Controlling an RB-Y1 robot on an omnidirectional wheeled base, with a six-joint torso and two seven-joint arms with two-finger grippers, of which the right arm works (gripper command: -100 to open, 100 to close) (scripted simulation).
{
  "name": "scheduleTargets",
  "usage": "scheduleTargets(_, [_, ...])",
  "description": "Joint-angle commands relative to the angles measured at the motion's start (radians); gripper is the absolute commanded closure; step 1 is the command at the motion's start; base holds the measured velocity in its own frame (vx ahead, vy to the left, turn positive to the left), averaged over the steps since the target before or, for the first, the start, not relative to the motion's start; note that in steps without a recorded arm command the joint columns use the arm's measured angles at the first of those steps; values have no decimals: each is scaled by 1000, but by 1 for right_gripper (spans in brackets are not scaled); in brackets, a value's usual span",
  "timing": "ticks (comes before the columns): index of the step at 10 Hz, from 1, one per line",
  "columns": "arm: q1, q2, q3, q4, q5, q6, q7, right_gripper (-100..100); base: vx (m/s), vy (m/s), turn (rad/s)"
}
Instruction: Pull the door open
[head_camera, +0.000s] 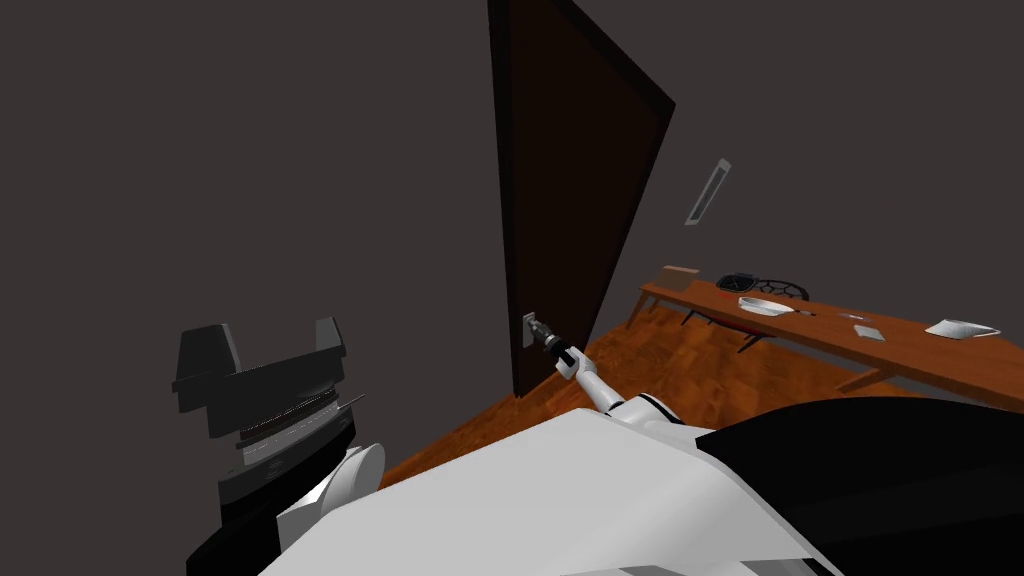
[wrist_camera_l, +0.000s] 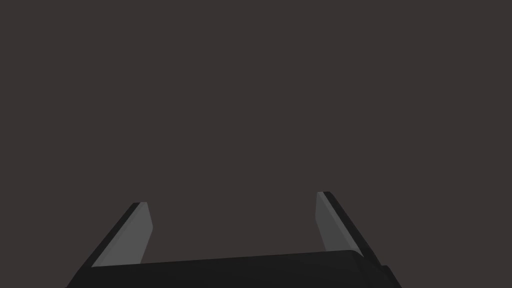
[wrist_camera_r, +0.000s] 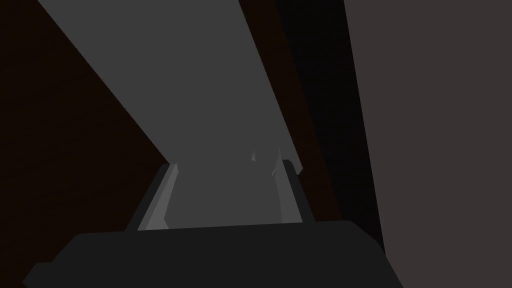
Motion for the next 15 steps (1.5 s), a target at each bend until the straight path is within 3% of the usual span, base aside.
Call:
scheduleTargets(1, [0, 1, 3, -3, -14, -2, -30, 100, -51, -47, 53])
scheduleTargets(3, [-2, 0, 6, -1, -61, 3, -92, 100, -70, -61, 118])
scheduleTargets(4, [-2, 0, 6, -1, -61, 3, -102, 100, -51, -60, 68])
scheduleTargets(6, [-4, 0, 10, 1, -113, 7, -165, 100, -60, -47, 124])
scheduleTargets(7, [-4, 0, 10, 1, -113, 7, -175, 100, -50, -49, 63])
scheduleTargets(9, [-7, -1, 14, 2, -168, 13, -238, 100, -74, -64, 133])
scheduleTargets(10, [-7, -1, 14, 2, -168, 13, -249, 100, -54, -50, 57])
scheduleTargets(12, [-9, -1, 18, 4, -227, 18, -313, 100, -62, -44, 128])
scheduleTargets(13, [-9, -1, 18, 4, -227, 18, -324, 100, -53, -45, 49])
scheduleTargets(15, [-12, -2, 23, 6, -288, 24, -388, 100, -66, -53, 121])
